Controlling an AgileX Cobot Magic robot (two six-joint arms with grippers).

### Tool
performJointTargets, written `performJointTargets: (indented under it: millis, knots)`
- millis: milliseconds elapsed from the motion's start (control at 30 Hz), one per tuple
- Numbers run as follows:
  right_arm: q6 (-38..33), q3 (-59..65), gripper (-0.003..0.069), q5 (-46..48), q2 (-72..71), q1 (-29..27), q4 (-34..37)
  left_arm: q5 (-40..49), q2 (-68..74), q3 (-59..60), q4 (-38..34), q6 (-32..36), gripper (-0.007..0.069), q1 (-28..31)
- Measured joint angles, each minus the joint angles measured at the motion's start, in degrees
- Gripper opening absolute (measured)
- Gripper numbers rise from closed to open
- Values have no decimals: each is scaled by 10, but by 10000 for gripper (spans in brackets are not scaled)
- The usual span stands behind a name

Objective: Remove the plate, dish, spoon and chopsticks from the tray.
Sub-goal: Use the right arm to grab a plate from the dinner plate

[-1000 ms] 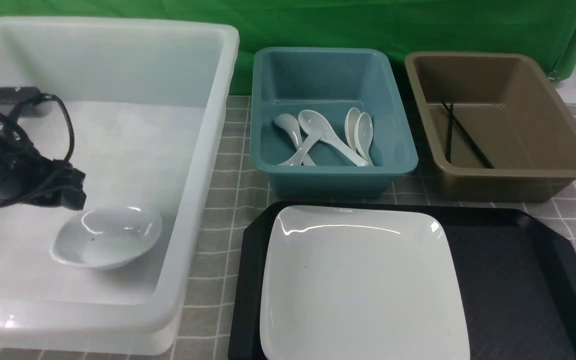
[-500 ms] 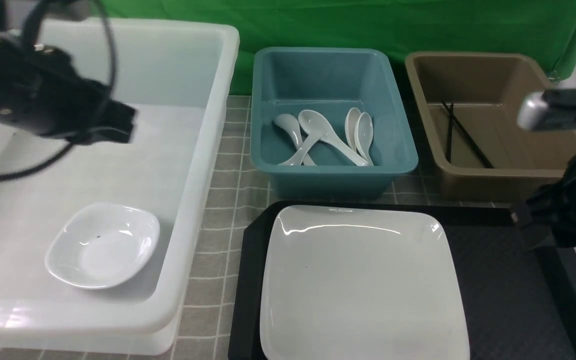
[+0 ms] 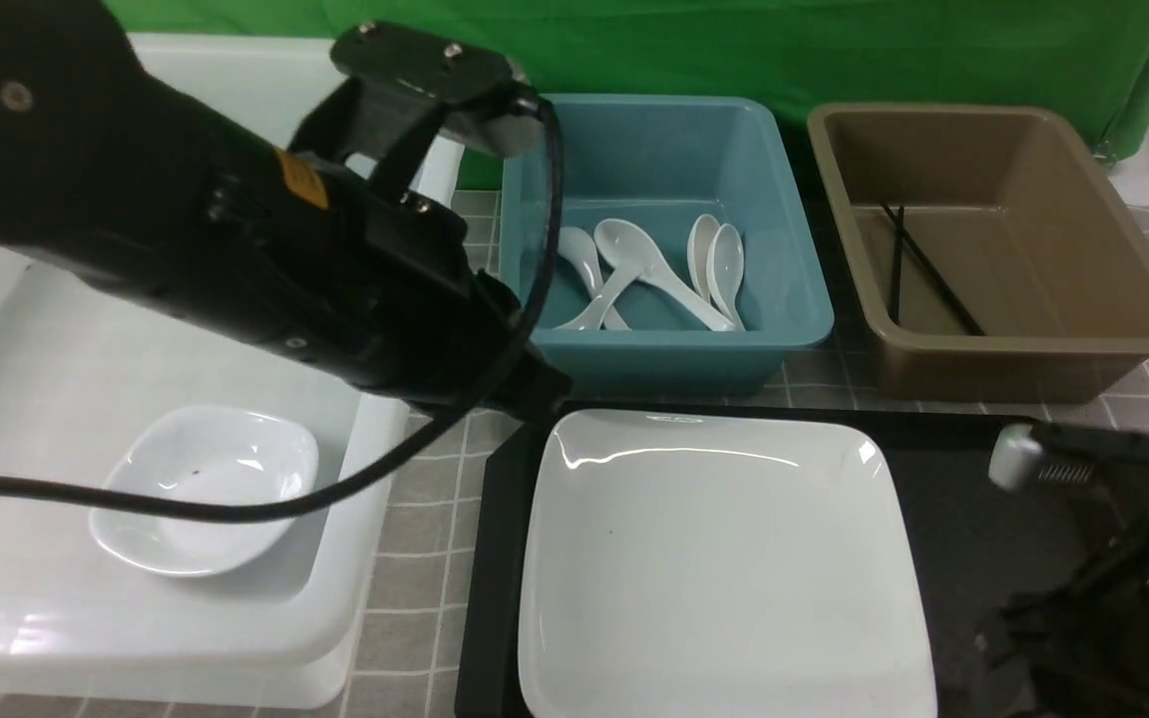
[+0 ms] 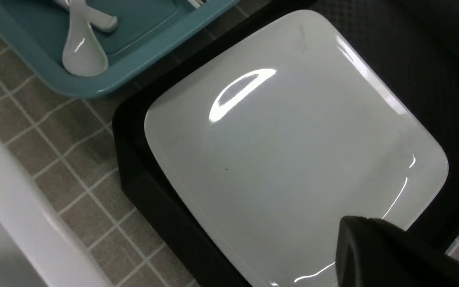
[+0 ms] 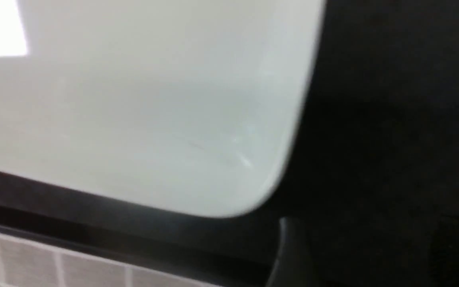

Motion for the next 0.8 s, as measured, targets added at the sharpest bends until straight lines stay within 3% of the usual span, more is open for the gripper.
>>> performJointTargets:
  millis: [200,400,533,667,800]
  knots:
    - [-25,25,536,-99,33,8,65,0,10,0,4,-2,-1,-1]
    - [-44,25,517,-122,91,8,110,0,13,0,6,-2,-1,-1]
    - [-71,21,424,-123,119,8,156,0,13,0,6,-2,-1,-1]
    - [-90,20,227,-129,133,8,182,2,13,0,22,-2,-1,-1]
    - [-99,20,214,-131,129,8,192,2,13,0,34,-14,-1,-1]
